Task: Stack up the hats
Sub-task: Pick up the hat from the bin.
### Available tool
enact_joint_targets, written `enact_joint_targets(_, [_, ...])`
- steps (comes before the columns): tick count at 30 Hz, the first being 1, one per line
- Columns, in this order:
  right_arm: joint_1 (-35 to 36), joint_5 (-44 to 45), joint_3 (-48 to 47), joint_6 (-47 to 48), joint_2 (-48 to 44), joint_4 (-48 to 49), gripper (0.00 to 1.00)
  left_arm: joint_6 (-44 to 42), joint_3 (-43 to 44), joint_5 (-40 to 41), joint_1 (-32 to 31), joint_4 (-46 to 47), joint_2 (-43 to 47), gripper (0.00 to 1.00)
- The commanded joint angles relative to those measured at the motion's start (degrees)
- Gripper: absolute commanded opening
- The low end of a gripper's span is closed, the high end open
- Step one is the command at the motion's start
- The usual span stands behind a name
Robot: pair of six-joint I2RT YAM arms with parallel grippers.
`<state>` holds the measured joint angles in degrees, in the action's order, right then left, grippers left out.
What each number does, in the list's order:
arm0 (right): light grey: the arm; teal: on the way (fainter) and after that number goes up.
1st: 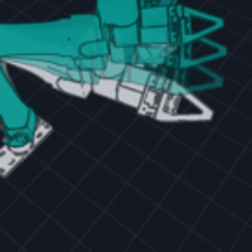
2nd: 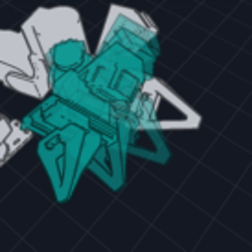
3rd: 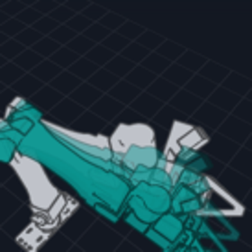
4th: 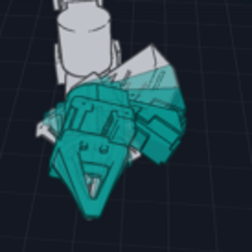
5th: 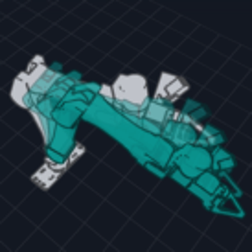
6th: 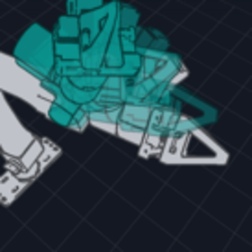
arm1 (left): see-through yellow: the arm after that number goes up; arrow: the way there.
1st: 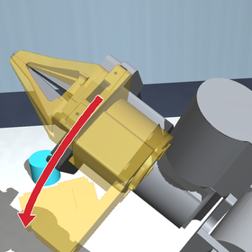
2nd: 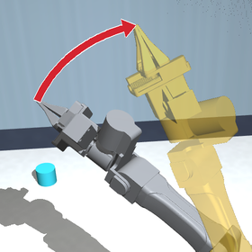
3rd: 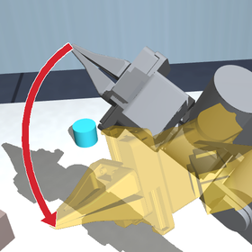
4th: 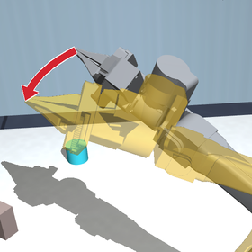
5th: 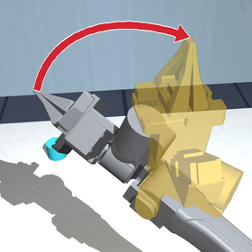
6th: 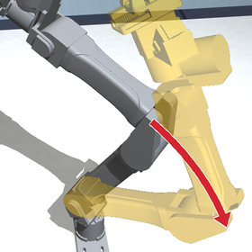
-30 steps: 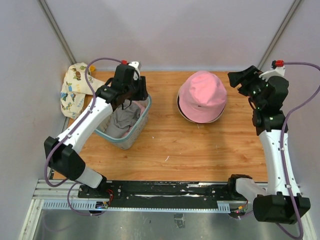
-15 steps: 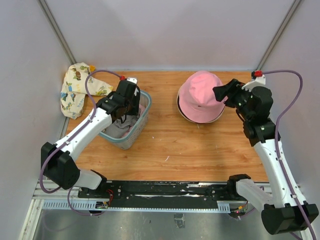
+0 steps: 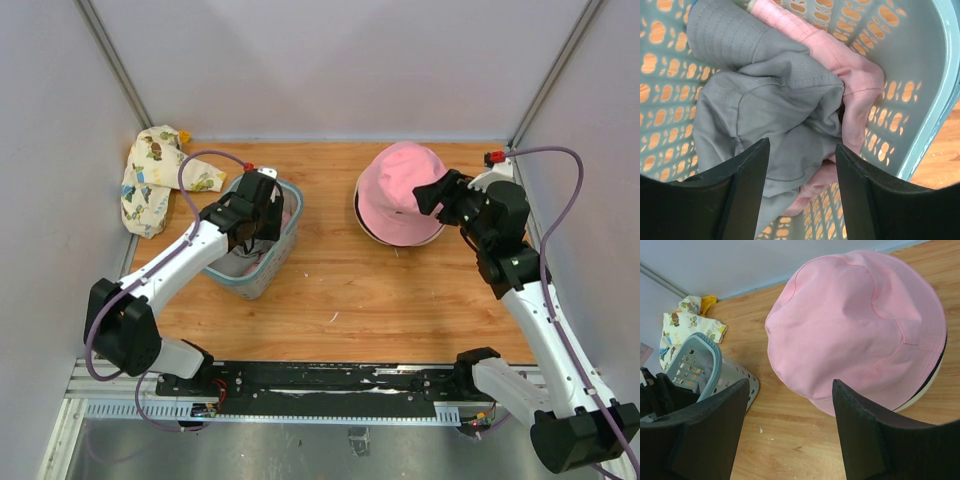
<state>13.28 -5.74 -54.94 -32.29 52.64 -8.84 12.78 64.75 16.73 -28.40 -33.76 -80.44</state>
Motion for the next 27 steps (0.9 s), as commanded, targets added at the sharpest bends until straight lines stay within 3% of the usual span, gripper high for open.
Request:
enact_joint_targets(1, [1.39, 1.51, 0.60, 1.20, -1.14, 1.11, 0.68, -0.45, -1.93, -0.46, 0.63, 4.92, -0.88, 0.60])
enact_joint_targets(11, [1.90, 1.35, 1.24, 1.06, -1.10, 1.80, 0.68, 0.79, -4.25, 1.56, 1.70, 9.58, -3.57, 0.59])
enact_joint_targets(21, [1.93, 1.54, 1.57, 1.40, -1.84, 1.57, 0.68, 1.01, -4.72, 1.59, 1.71, 12.98, -2.90, 0.15])
enact_joint_targets(25, [2.08, 1.34, 1.11, 1.27, -2.10, 1.46, 0.68, 0.23, -2.49, 1.46, 1.70, 11.41, -2.15, 0.01])
enact_joint_targets(27, [2.44, 1.55, 0.66, 1.27, -2.30, 1.09, 0.68, -0.02, -1.57, 1.30, 1.68, 10.75, -1.69, 0.01])
